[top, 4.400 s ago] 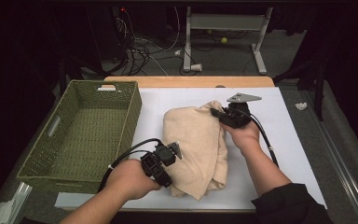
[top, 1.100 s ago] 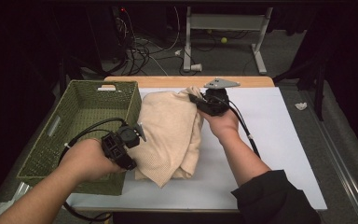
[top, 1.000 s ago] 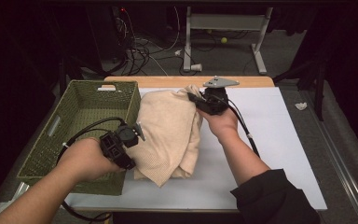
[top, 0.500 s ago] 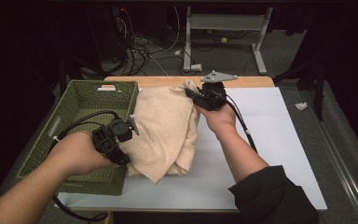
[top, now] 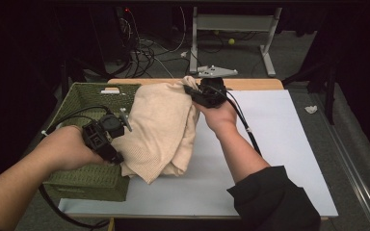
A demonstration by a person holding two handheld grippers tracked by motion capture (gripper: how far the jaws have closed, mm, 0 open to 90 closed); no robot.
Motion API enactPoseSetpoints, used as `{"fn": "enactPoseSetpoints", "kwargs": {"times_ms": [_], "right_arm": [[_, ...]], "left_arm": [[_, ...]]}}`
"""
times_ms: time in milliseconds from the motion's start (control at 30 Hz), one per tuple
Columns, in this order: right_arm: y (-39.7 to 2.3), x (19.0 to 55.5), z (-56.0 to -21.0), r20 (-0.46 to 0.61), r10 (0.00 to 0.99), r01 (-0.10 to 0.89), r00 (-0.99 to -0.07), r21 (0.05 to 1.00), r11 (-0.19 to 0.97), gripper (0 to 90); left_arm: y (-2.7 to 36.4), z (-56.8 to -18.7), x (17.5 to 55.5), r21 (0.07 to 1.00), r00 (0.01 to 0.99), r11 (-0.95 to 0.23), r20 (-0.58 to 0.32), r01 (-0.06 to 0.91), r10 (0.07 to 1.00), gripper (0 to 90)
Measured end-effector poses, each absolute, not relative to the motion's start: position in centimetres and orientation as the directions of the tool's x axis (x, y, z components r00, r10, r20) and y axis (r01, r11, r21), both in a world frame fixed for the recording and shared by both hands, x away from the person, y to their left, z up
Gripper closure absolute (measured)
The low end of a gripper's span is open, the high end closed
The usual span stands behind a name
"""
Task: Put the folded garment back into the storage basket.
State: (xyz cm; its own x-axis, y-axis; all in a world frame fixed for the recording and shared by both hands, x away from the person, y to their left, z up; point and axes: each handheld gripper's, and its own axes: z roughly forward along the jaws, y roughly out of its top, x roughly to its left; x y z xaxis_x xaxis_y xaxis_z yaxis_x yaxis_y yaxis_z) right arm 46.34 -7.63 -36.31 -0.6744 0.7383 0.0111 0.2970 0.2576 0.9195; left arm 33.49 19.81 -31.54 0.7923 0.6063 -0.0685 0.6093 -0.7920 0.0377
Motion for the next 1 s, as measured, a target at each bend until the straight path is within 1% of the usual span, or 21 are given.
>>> {"fn": "enactPoseSetpoints", "kwargs": {"times_ms": [133, 500, 700, 1000], "right_arm": [[-7.4, 46.4, -36.1, 0.029, 0.742, 0.3, -0.67, 0.925, 0.235, 76.3], [-4.8, 46.7, -35.1, -0.02, 0.73, 0.267, -0.684, 0.924, 0.275, 76.2], [-3.2, 47.2, -35.0, -0.017, 0.72, 0.263, -0.693, 0.925, 0.275, 76.2], [-1.1, 47.9, -35.3, -0.019, 0.708, 0.265, -0.706, 0.92, 0.289, 76.0]], "left_arm": [[20.5, -31.3, 33.8, 0.047, 0.794, -0.793, -0.065, 0.607, 0.604, 61.9], [22.9, -31.3, 33.7, 0.062, 0.774, -0.772, -0.045, 0.633, 0.632, 61.8], [24.1, -31.2, 33.9, 0.061, 0.762, -0.76, -0.038, 0.647, 0.646, 61.8], [26.3, -32.2, 34.0, 0.066, 0.74, -0.737, -0.035, 0.672, 0.672, 61.8]]}}
